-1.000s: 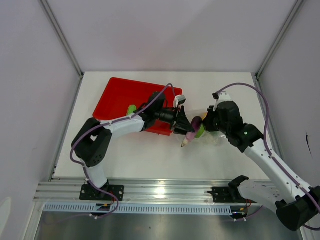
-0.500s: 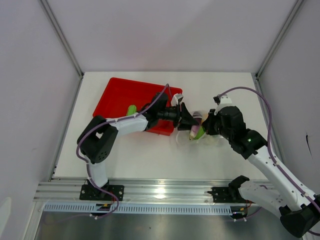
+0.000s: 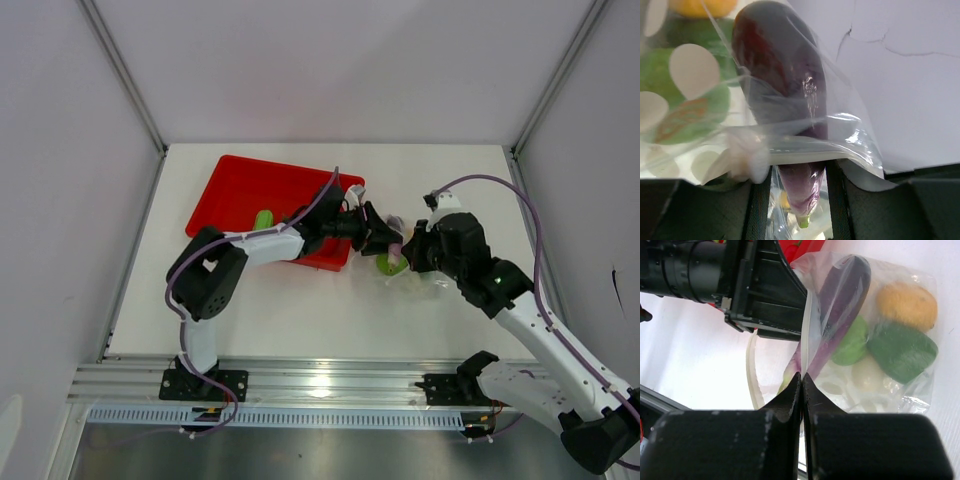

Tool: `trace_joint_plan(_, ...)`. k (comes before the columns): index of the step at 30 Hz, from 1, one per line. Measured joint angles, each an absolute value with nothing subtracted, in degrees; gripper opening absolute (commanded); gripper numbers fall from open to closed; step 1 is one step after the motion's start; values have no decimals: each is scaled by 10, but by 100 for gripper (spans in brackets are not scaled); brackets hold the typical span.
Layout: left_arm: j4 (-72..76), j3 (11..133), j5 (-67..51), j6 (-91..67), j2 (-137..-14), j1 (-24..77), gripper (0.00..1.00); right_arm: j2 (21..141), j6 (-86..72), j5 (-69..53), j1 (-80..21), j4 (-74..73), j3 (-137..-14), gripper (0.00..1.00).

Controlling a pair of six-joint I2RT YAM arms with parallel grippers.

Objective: Place the food in the zip-top bag and seal the zipper
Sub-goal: Place the fake vegetable in the zipper food storage bag.

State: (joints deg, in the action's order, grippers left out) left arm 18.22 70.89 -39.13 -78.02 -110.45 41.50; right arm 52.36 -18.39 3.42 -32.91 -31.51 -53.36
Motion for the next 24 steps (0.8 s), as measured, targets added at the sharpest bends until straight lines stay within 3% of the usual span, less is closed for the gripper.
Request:
trace_joint_plan(6,156,717,-350,-769,-1110,420,9,529,-185,29,-332,-315,-534,0)
trace_joint_plan(16,127,750,-305,-745,-1111,446,28,549,-198,32,-336,-322,-553,0)
trace_joint_plan(22,122,751,-299,-730,-1111,448,53,549,-206,38,-336,-325,-563,0)
trace_joint_plan(24,122,751,-296,-723,-1111,448,67,549,-209,41,-336,-327,-563,0)
